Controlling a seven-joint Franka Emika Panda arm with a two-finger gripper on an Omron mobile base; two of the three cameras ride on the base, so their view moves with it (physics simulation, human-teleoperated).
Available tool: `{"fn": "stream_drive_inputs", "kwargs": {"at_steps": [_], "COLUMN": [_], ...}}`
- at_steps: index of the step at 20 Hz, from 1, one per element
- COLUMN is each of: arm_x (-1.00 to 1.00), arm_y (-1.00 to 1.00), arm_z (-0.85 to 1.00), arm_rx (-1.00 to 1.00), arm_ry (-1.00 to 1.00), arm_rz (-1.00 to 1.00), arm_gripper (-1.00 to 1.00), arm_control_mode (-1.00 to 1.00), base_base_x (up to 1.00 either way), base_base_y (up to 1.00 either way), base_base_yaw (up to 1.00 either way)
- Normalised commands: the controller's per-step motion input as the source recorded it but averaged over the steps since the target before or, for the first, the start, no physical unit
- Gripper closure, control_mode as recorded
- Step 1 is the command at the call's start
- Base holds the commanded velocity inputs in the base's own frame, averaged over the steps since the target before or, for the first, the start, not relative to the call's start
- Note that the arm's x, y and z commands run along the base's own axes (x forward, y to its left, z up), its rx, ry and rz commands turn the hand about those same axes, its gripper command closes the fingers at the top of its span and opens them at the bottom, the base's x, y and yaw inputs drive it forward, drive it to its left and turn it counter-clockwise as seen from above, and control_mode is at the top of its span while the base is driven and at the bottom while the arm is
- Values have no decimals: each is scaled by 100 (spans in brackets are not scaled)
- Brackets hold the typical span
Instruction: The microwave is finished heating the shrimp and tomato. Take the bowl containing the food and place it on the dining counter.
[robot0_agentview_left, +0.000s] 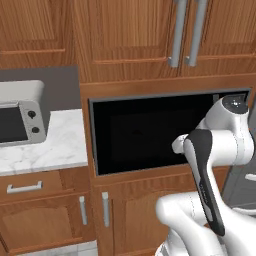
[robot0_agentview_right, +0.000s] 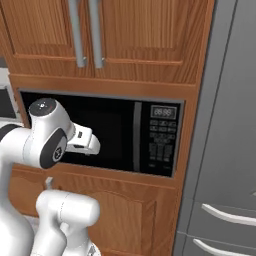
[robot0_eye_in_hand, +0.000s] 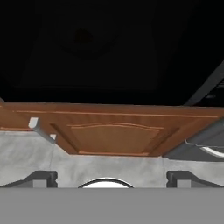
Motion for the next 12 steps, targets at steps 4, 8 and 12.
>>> {"fn": "stream_drive_inputs", "kwargs": {"at_steps": [4, 8, 12], "arm_x": [0, 0, 0], "arm_y": [0, 0, 0], "arm_z": [0, 0, 0], "arm_rx": [0, 0, 0], "arm_ry": [0, 0, 0], "arm_rz": [0, 0, 0], "arm_gripper": [-100, -100, -100], "arm_control_mode": [100, 100, 100], "base_base_x": [-32, -40, -46], "base_base_y": [-53, -56, -47], "base_base_yaw": [0, 0, 0]}}
